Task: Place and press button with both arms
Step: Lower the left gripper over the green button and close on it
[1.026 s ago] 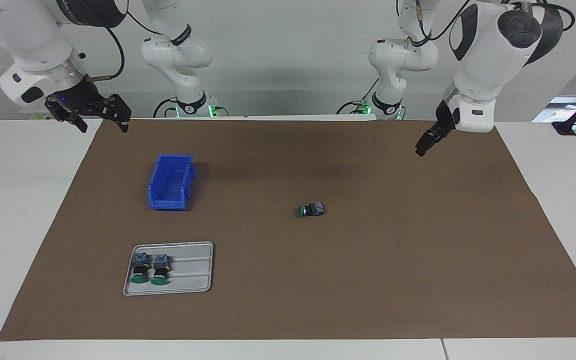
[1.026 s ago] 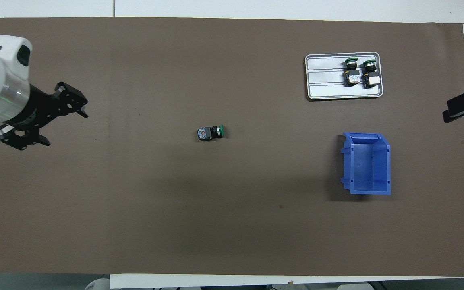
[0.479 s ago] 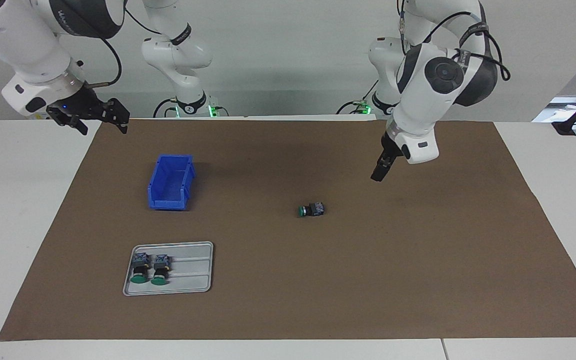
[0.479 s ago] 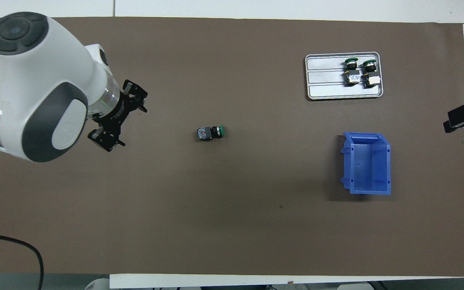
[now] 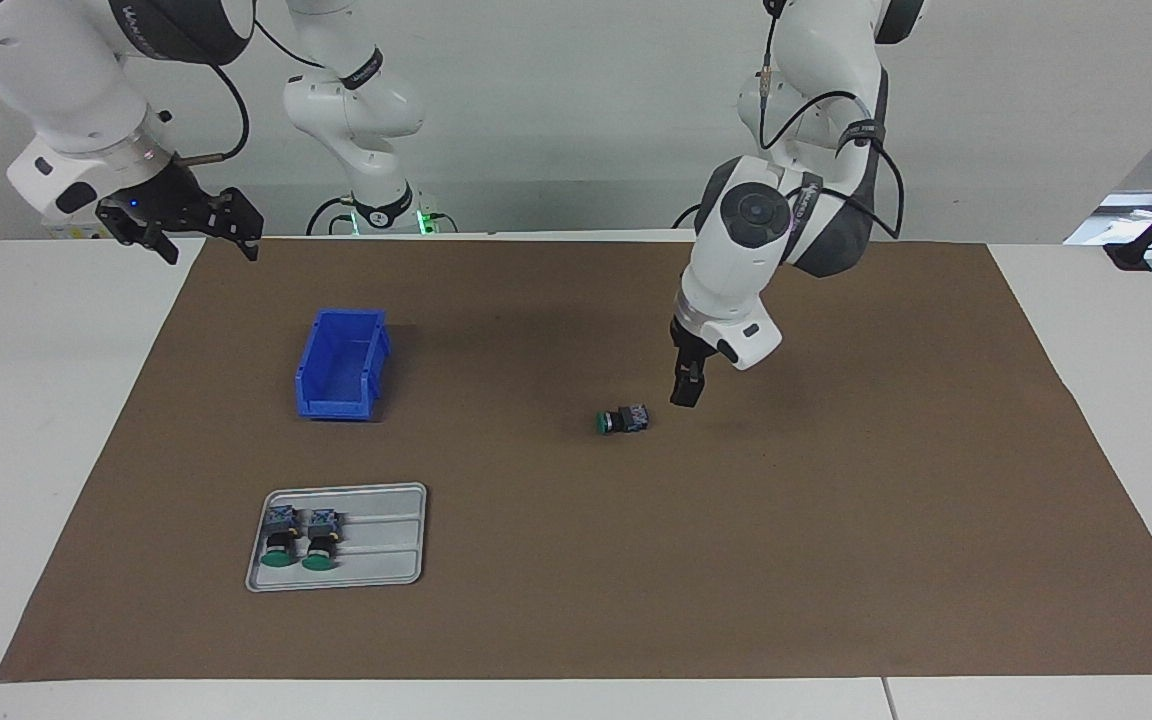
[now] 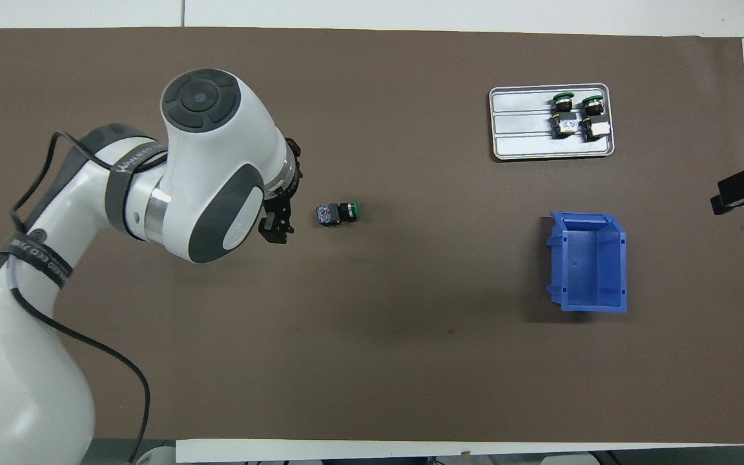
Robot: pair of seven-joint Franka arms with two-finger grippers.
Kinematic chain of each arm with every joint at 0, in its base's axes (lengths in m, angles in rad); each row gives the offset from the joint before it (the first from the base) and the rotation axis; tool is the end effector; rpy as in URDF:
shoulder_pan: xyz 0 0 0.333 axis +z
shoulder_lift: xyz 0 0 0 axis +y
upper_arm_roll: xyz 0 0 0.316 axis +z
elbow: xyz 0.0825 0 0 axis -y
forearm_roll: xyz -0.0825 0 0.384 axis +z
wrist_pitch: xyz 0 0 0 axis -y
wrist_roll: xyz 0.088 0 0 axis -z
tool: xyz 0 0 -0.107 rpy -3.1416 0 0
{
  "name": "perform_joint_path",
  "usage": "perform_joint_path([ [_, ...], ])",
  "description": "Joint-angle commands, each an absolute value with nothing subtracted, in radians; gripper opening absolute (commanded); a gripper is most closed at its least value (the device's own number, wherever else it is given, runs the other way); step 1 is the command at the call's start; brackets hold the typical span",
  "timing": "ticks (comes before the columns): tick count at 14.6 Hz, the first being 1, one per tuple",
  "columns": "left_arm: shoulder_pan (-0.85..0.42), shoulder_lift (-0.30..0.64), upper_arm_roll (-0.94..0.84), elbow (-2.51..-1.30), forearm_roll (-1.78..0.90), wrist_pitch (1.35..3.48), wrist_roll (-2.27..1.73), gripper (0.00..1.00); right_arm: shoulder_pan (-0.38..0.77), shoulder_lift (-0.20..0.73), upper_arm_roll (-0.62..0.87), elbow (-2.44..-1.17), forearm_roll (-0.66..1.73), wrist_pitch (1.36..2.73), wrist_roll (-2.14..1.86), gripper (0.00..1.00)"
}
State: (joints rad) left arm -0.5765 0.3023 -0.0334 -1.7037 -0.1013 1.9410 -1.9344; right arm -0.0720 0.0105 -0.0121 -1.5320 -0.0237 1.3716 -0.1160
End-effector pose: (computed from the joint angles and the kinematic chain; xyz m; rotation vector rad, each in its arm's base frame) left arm 0.5191 -0.3690 0.4110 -2.4087 -1.9587 0.1830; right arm 0.5337 -0.0479 0.6211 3.1231 0.0456 -0.2699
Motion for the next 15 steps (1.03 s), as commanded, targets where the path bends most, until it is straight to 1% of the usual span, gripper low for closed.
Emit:
perform_joint_path([
  [1,-0.633,0.359,-0.017,-1.698,-0.112,1.989,-2.052,1.0,-0.078,-0.014,-0.006,-1.565,-0.02,1.382,-0.124,1.0],
  [4,-0.641,0.406,-0.015,-1.681,-0.1,2.051,-2.195,0.99,-0.075,-0.015,-0.006,-1.565,-0.02,1.382,-0.124,1.0],
  [7,-0.675,0.449,-0.014,-1.678,-0.1,2.078,-2.227,0.99,-0.078,-0.014,-0.006,-1.565,-0.02,1.382,-0.124,1.0],
  [11,-0.675,0.46,-0.014,-1.68,-0.1,2.115,-2.249,0.99,-0.077,-0.015,-0.006,-1.565,-0.02,1.382,-0.124,1.0],
  [13,-0.676,0.488,-0.014,-1.68,-0.1,2.138,-2.261,0.99,-0.077,-0.015,-0.006,-1.565,-0.02,1.382,-0.124,1.0],
  [15,-0.676,0.492,-0.014,-1.678,-0.1,2.158,-2.284,0.98,-0.077,-0.014,-0.006,-1.565,-0.02,1.382,-0.124,1.0],
])
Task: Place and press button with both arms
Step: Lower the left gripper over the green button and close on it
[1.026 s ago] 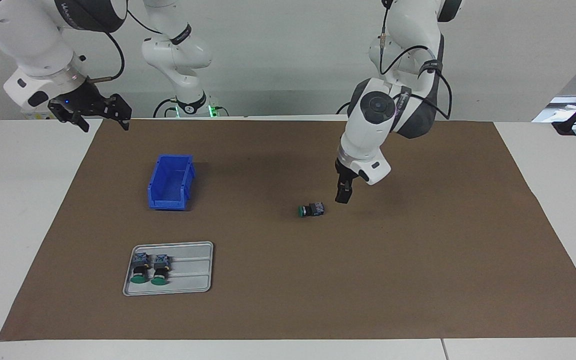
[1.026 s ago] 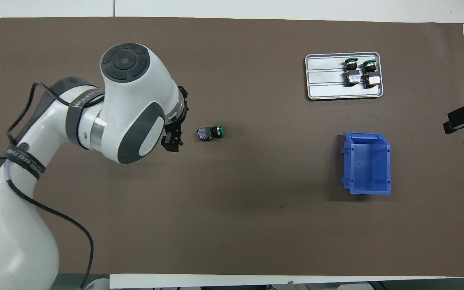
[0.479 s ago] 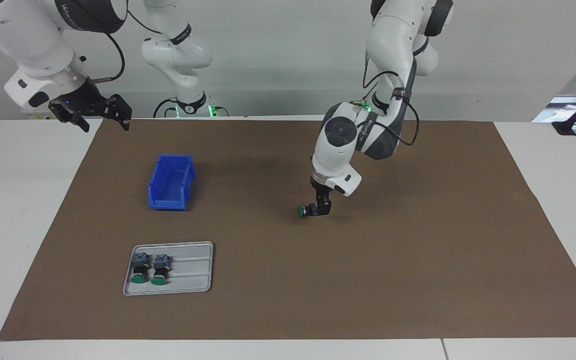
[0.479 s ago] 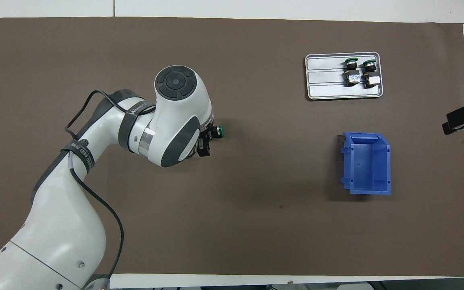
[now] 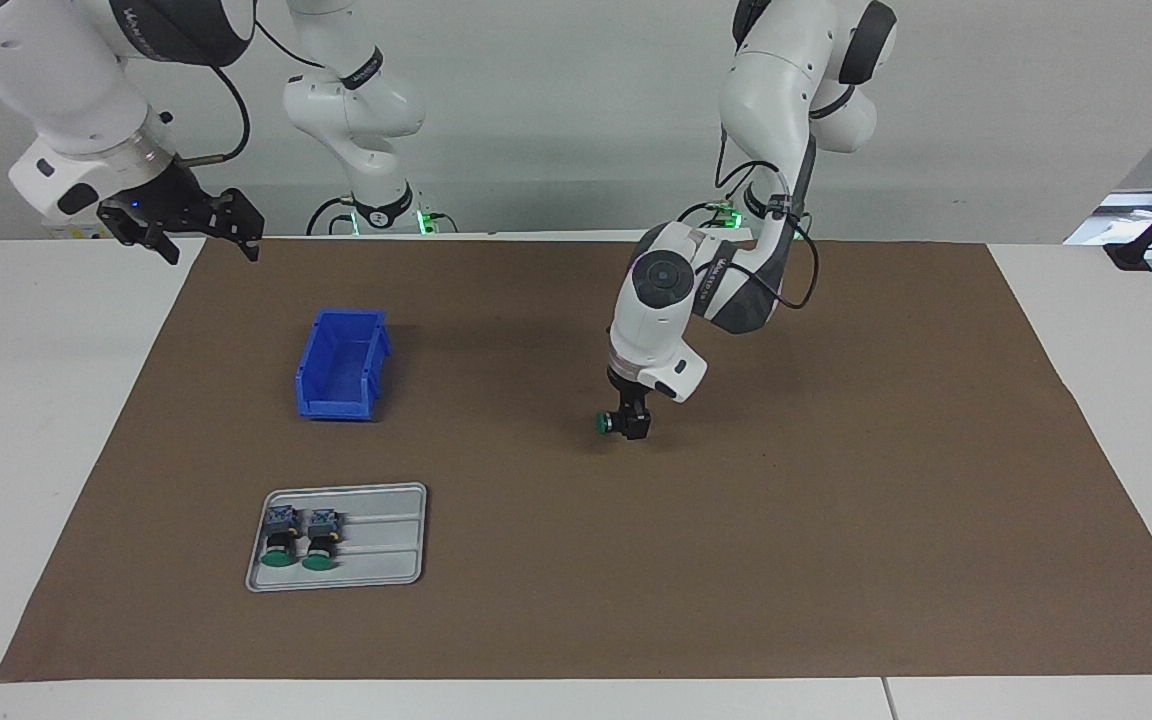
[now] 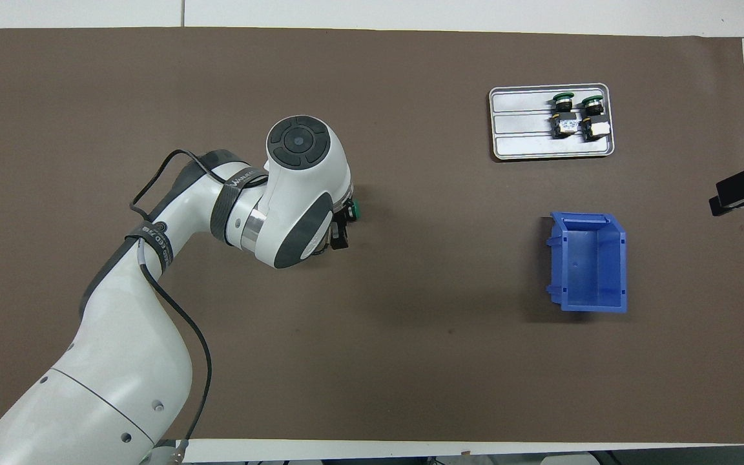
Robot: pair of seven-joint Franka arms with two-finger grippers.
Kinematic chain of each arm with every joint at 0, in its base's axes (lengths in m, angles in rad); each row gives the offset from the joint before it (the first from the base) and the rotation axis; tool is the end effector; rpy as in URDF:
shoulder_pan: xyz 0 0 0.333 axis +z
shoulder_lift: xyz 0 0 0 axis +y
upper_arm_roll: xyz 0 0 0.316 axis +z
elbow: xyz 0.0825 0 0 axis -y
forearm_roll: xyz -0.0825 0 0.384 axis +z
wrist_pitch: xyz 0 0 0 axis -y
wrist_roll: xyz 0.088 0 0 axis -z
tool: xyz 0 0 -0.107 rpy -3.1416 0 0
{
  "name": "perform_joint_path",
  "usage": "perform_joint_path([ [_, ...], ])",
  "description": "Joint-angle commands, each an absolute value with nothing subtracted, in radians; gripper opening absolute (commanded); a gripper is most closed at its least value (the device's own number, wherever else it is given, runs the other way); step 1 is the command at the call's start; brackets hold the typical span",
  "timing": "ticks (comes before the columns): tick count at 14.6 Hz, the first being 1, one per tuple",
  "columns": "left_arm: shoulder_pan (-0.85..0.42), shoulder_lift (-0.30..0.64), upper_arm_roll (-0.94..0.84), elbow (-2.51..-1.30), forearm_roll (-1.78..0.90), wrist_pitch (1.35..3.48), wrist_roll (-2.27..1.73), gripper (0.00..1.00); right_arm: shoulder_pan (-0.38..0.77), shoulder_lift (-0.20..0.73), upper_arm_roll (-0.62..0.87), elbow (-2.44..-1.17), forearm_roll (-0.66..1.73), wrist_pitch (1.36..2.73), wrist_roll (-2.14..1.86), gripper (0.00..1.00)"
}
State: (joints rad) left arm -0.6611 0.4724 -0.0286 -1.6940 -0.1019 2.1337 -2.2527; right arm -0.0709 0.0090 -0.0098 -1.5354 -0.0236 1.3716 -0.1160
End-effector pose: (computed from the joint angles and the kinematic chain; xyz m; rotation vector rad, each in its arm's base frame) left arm 0.5122 -0.4257 0.3203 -2.1457 -2.2579 0.1576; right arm 0.5333 -0.0460 0.6203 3.1228 0.0509 -0.2728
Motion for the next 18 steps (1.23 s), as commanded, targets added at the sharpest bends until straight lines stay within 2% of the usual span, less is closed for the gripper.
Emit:
perform_joint_path([
  [1,-0.676,0.492,-0.014,-1.68,-0.1,2.163,-2.286,0.98,-0.077,-0.015,-0.006,-1.565,-0.02,1.382,-0.124,1.0],
  [8,-0.678,0.494,-0.017,-1.707,-0.104,2.21,-2.293,0.91,-0.077,-0.014,-0.006,-1.565,-0.02,1.382,-0.124,1.0],
  [18,-0.69,0.492,-0.018,-1.735,-0.107,2.246,-2.293,0.9,-0.077,-0.014,-0.006,-1.565,-0.02,1.382,-0.124,1.0],
])
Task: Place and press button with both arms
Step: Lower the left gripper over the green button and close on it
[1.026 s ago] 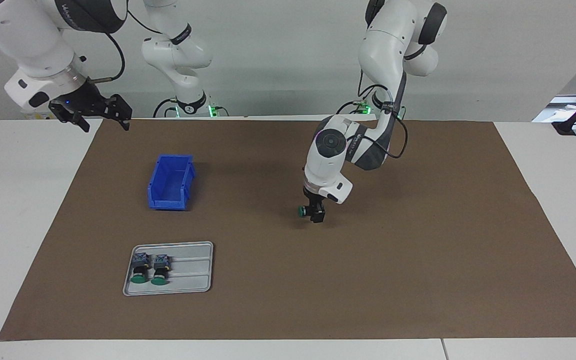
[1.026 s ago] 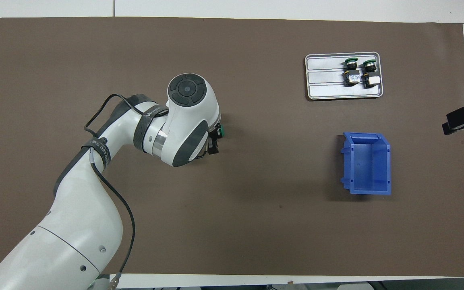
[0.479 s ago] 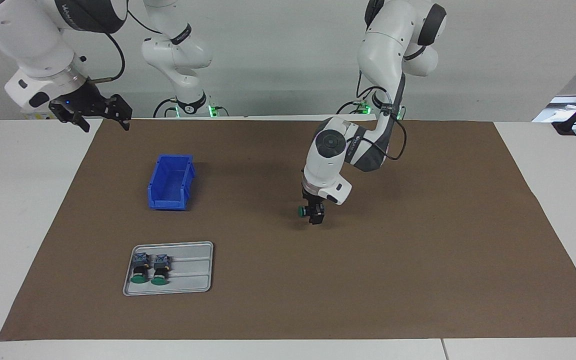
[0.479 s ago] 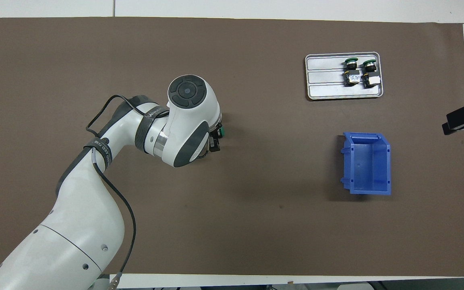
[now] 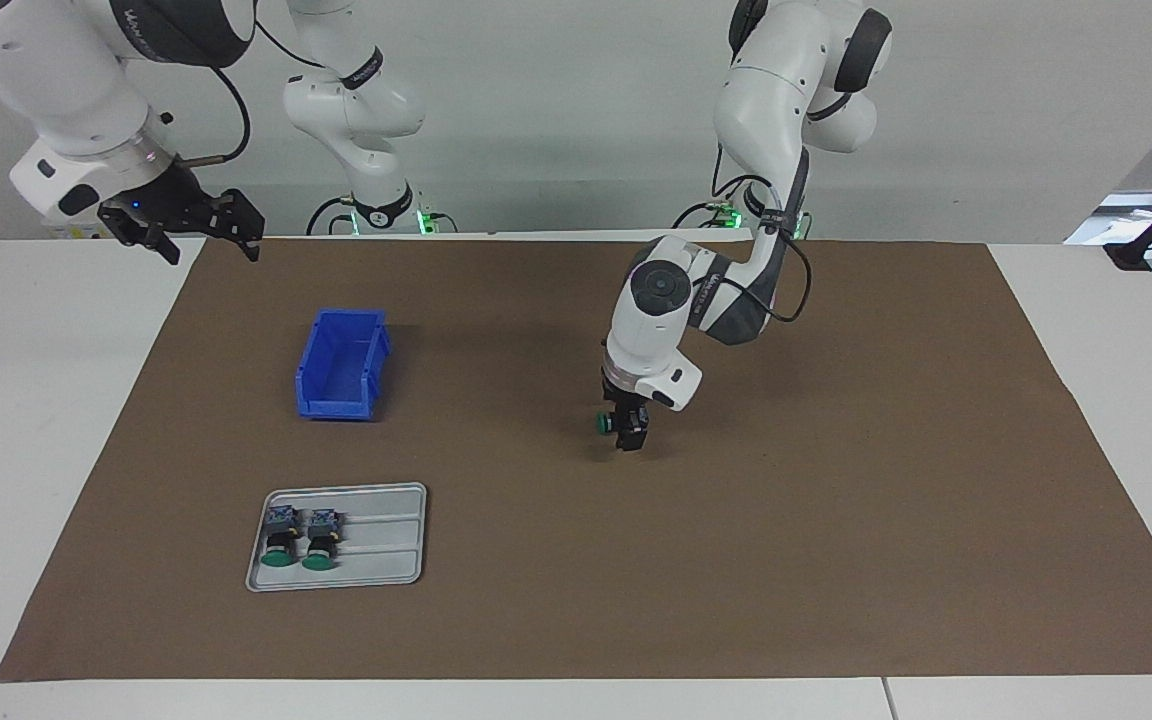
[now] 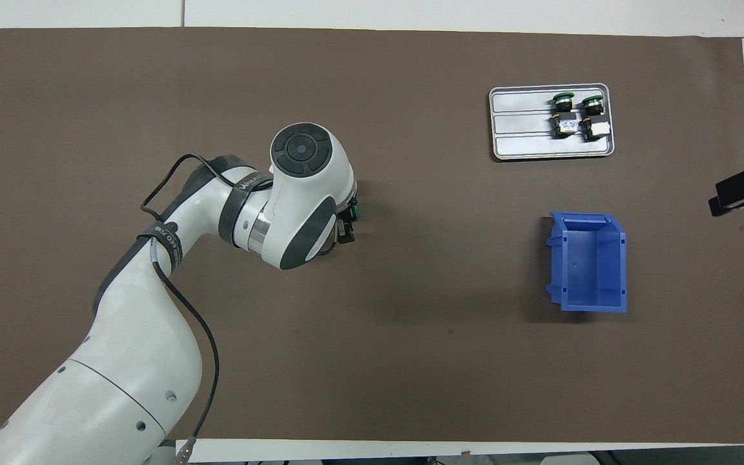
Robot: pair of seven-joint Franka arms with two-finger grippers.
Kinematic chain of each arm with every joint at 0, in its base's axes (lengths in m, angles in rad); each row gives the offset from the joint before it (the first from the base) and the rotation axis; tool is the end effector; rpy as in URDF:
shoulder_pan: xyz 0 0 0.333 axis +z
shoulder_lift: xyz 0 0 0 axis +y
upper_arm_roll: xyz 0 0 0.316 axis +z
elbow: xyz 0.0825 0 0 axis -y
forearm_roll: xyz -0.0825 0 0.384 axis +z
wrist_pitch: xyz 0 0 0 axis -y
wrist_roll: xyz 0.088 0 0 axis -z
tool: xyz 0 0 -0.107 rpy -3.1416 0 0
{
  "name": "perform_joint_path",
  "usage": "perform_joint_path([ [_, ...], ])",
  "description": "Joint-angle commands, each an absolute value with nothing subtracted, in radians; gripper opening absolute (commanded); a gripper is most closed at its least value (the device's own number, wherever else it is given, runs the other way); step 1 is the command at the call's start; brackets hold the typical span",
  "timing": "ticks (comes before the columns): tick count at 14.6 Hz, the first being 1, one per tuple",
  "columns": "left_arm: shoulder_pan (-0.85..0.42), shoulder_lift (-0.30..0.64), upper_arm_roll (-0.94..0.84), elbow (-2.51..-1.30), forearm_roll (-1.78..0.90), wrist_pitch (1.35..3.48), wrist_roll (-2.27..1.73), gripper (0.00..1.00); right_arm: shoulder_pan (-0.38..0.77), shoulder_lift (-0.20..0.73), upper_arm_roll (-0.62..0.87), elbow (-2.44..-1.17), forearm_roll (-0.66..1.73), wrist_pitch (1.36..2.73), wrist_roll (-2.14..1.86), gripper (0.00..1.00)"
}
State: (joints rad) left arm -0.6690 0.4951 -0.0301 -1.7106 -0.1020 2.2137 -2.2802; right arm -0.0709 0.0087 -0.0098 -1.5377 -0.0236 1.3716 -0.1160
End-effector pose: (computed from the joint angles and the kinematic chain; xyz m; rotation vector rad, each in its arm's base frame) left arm 0.5118 -0.4321 0.3046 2.1237 2.2889 -0.1487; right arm 0.5332 -0.0460 0.6195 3.1227 0.0510 -0.2760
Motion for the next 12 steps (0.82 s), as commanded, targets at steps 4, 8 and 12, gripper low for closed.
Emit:
perform_joint_path([
  [4,-0.689,0.491,-0.018,-1.74,-0.107,2.252,-2.293,0.76,-0.077,-0.014,-0.006,-1.565,-0.02,1.382,-0.124,1.0],
  [8,-0.69,0.489,-0.018,-1.736,-0.107,2.25,-2.293,0.54,-0.077,-0.014,-0.006,-1.565,-0.02,1.382,-0.124,1.0],
  [12,-0.69,0.489,-0.018,-1.732,-0.107,2.241,-2.287,0.36,-0.077,-0.014,-0.006,-1.565,-0.02,1.382,-0.124,1.0],
])
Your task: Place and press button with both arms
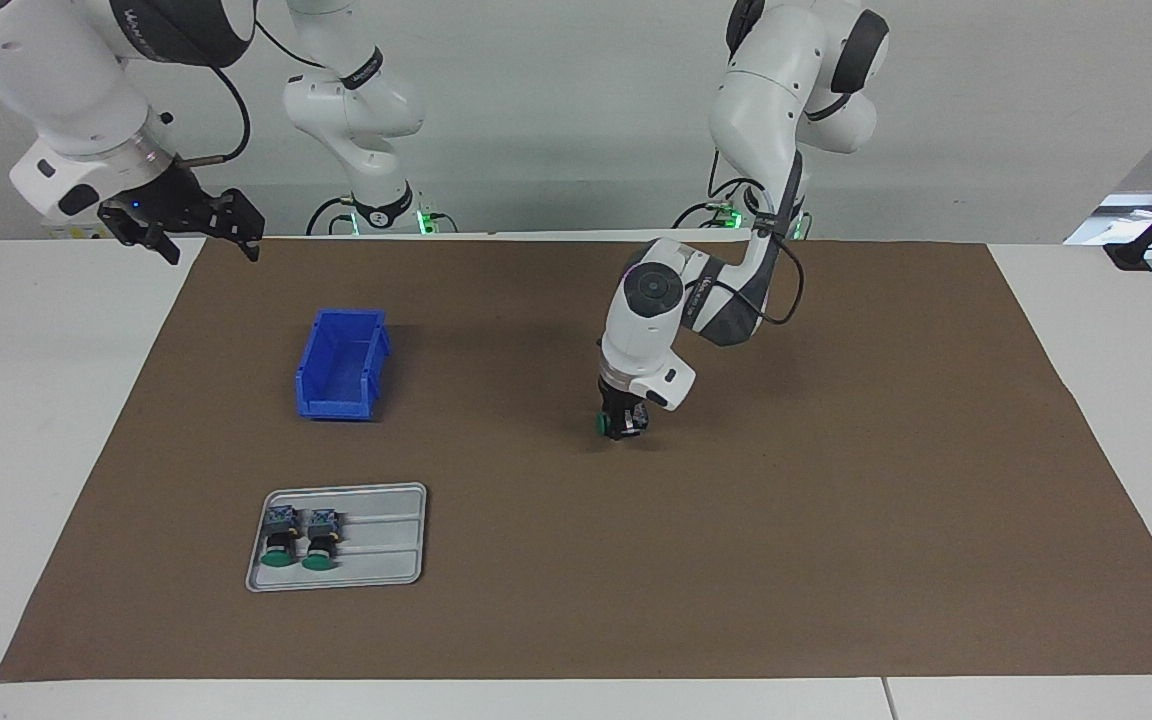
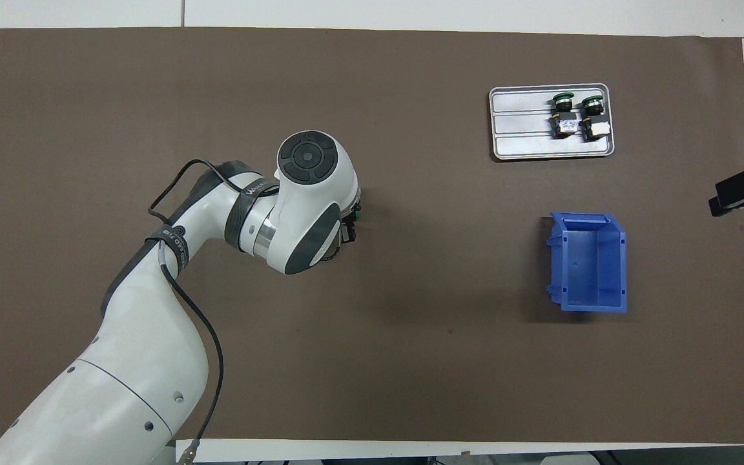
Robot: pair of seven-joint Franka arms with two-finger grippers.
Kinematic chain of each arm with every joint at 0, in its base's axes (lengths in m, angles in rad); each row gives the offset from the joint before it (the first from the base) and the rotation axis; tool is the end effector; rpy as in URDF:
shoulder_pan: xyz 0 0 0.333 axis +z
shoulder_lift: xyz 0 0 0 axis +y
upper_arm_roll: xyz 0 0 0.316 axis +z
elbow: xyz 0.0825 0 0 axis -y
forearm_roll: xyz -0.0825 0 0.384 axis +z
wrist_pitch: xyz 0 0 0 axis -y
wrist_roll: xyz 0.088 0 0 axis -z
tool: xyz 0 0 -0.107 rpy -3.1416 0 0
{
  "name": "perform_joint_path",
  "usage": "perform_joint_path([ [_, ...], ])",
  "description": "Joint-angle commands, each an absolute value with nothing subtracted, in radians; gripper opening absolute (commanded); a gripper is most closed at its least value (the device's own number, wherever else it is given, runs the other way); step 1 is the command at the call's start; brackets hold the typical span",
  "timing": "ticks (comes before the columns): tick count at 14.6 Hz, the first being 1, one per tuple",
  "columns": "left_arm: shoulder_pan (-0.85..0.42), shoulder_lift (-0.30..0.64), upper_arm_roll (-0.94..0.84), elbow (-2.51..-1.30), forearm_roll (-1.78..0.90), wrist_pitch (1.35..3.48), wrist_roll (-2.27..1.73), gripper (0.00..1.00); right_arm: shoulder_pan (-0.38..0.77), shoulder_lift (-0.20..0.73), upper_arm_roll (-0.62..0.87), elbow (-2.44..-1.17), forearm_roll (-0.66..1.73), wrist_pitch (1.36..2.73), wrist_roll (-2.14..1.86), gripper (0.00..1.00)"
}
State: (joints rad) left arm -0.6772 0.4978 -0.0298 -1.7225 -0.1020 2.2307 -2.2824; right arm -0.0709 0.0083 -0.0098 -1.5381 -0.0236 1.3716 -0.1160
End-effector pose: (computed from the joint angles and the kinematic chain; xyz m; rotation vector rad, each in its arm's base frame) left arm 0.5073 -0.4350 0.2989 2.1275 2.2830 -0.1468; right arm 0.5331 -0.0460 0.6195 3.1227 0.0510 -0.2760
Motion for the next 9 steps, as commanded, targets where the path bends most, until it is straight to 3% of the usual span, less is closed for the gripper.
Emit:
perform_joint_path([
  [1,-0.69,0.485,-0.018,-1.732,-0.107,2.243,-2.283,0.32,-0.077,-0.015,-0.006,-1.565,-0.02,1.382,-0.124,1.0],
  [9,-0.657,0.463,-0.017,-1.723,-0.104,2.2,-2.228,0.08,-0.077,-0.015,-0.006,-1.565,-0.02,1.382,-0.124,1.0],
])
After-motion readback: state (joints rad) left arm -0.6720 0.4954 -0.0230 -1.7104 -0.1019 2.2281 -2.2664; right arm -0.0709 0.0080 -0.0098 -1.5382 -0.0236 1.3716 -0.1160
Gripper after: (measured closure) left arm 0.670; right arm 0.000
